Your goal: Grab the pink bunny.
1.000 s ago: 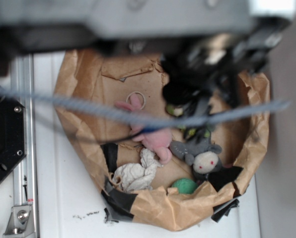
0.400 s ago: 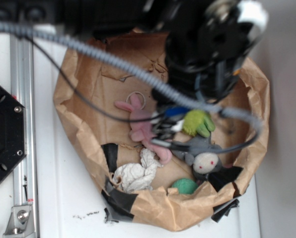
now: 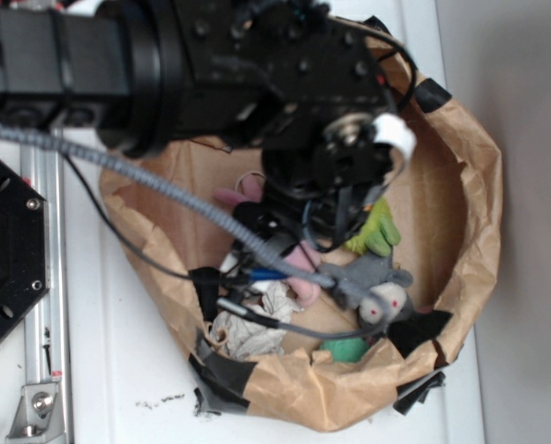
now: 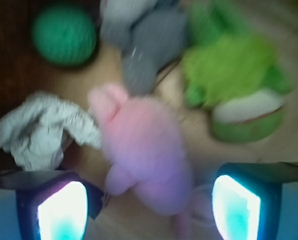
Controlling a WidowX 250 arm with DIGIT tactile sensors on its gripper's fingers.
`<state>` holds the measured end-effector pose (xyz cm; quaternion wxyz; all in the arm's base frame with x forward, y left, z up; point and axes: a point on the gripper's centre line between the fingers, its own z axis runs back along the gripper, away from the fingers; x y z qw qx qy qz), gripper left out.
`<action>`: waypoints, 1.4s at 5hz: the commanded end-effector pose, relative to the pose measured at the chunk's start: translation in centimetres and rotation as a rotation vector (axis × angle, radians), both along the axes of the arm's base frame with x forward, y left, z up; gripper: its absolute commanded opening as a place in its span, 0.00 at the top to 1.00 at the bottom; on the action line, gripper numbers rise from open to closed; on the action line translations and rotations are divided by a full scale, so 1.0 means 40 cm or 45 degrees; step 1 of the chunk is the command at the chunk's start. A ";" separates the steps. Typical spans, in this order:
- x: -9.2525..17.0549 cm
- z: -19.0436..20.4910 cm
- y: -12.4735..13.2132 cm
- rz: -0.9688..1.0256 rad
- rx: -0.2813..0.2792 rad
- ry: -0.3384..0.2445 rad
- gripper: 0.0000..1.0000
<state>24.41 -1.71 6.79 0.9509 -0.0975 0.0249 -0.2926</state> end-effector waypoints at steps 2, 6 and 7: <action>-0.017 -0.110 -0.025 -0.127 0.152 -0.246 0.00; 0.091 0.056 0.047 0.160 0.172 -0.397 1.00; 0.070 0.141 0.065 0.257 0.156 -0.420 1.00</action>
